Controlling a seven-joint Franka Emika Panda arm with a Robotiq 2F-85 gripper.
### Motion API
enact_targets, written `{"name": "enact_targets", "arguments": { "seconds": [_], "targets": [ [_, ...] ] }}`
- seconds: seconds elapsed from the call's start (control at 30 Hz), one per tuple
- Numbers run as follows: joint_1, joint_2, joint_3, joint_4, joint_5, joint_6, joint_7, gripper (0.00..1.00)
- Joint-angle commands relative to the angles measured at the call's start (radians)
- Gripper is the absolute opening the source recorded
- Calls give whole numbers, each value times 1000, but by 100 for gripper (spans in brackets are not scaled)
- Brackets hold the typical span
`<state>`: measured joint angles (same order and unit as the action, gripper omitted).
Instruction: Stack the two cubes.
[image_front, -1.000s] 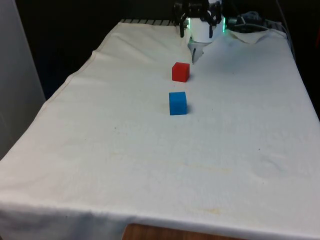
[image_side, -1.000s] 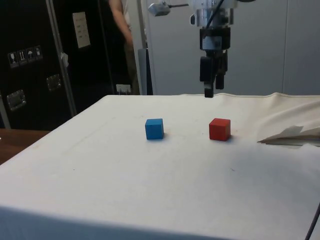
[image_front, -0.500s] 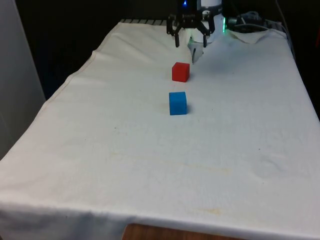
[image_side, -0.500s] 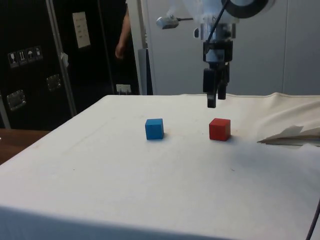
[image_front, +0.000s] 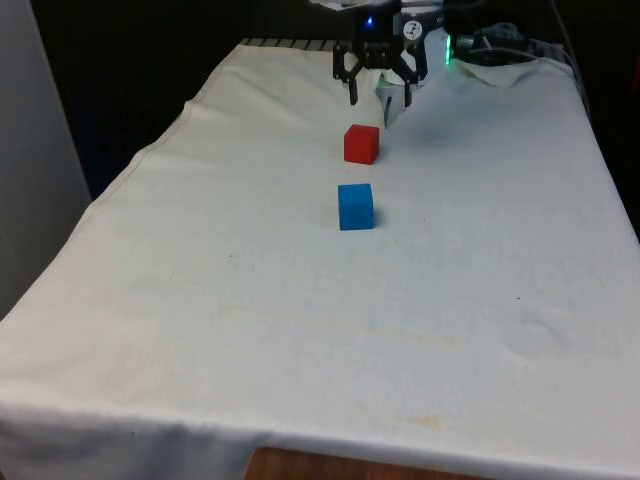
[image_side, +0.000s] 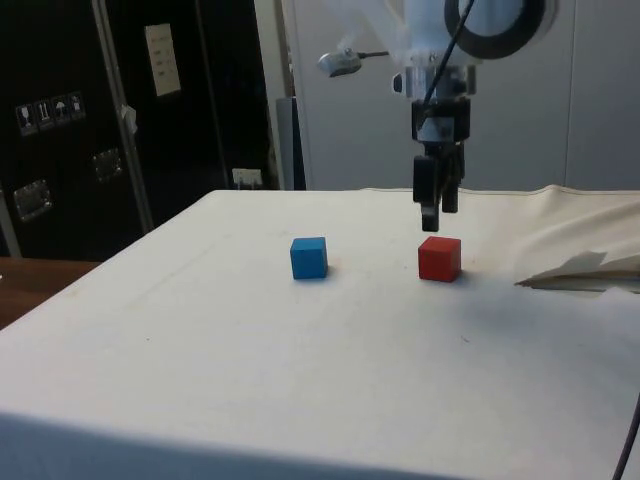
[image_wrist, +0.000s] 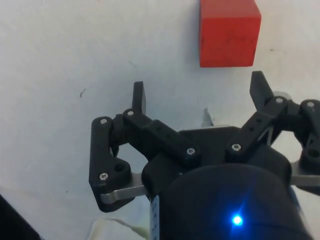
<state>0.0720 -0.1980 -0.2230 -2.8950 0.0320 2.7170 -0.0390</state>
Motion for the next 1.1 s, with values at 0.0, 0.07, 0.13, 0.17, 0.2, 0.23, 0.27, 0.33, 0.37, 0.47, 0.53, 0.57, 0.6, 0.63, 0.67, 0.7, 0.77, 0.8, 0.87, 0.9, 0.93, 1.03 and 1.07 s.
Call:
{"name": "enact_targets", "arguments": {
  "seconds": [0.0,0.07,0.13,0.17,0.2,0.23,0.27,0.33,0.37,0.47,0.53,0.57,0.6,0.63,0.67,0.7,0.77,0.8,0.87,0.9,0.93,1.03,1.07],
  "targets": [
    [-9,11,7,-3,-20,25,18,100],
    [-7,18,8,-7,-17,38,18,100],
    [-7,21,8,-8,-16,43,18,100],
    [-6,22,8,-8,-14,44,16,100],
    [-5,22,7,-8,-12,42,14,100],
    [-5,22,6,-7,-10,40,12,100],
    [-4,21,5,-7,-8,39,10,100],
    [-2,22,1,-6,-2,36,3,100],
    [-2,24,0,-6,-1,37,2,100],
    [0,25,-1,-4,0,33,1,100],
    [-3,40,-1,-1,-6,38,5,100],
    [-7,53,0,4,-16,40,10,100],
    [-9,60,0,7,-19,41,12,100],
    [-11,67,0,11,-24,40,14,100],
    [-13,74,0,16,-29,39,17,100],
    [-14,81,0,21,-34,39,19,100],
    [-1,71,-6,18,-5,33,0,100],
    [-15,96,-2,31,-42,39,23,100],
    [-15,110,-6,40,-51,39,27,100],
    [-15,123,-9,51,-62,38,32,100],
    [-15,129,-10,56,-66,37,34,100],
    [-16,146,-13,70,-81,34,43,100],
    [-3,131,-15,61,-38,33,12,100]
  ]
}}
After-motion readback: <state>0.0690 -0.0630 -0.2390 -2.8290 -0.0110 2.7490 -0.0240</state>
